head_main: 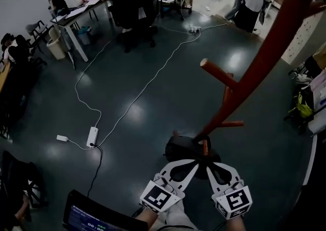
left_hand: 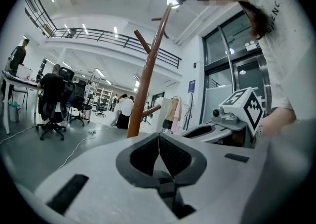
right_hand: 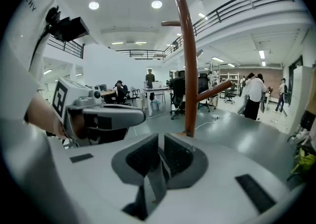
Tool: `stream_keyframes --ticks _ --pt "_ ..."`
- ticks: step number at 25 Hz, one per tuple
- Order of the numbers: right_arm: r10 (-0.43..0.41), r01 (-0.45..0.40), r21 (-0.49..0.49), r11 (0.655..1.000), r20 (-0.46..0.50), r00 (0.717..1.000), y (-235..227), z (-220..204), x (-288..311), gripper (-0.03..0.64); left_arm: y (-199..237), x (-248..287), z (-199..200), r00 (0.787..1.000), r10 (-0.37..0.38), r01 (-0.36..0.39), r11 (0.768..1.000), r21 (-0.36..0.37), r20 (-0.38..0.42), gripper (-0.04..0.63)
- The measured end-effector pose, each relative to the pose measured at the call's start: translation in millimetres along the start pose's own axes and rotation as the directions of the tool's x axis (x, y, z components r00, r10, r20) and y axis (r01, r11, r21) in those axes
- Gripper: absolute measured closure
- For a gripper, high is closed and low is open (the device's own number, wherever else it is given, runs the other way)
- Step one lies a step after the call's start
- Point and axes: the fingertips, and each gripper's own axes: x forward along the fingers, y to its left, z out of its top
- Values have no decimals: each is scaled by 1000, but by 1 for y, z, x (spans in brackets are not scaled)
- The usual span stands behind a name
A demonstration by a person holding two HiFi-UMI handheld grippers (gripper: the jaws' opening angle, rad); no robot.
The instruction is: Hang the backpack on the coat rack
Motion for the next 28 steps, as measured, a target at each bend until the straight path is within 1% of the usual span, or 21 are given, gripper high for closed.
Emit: stream_keyframes --ticks 4,6,8,12,14,17,23,28 --pt "5 -8 50 999 55 998 13 15 -15 571 -6 -3 11 1000 -4 4 1000 1 1 584" --pt "13 -17 58 998 72 997 18 25 -22 571 -7 -6 19 1000 -3 3 1000 2 3 584" --pt "17 -21 50 999 84 996 22 34 -27 571 -7 -8 28 1000 -2 2 1000 1 6 584" --pt "9 -10 6 1000 106 994 29 45 -35 580 -8 -9 36 1000 -21 20 999 47 15 584" --pt "14 -11 -20 1000 117 993 33 51 -39 583 -11 -9 42 999 -24 23 998 58 22 584" --pt "20 -16 -30 999 135 991 38 58 -44 583 -13 -12 51 999 -22 20 997 70 26 584" --pt "30 -22 -52 998 153 988 41 63 -46 583 -8 -17 47 1000 -6 5 999 51 22 584" --pt "16 -13 -20 1000 151 988 38 56 -49 583 -10 -19 38 1000 -8 8 1000 17 6 586"
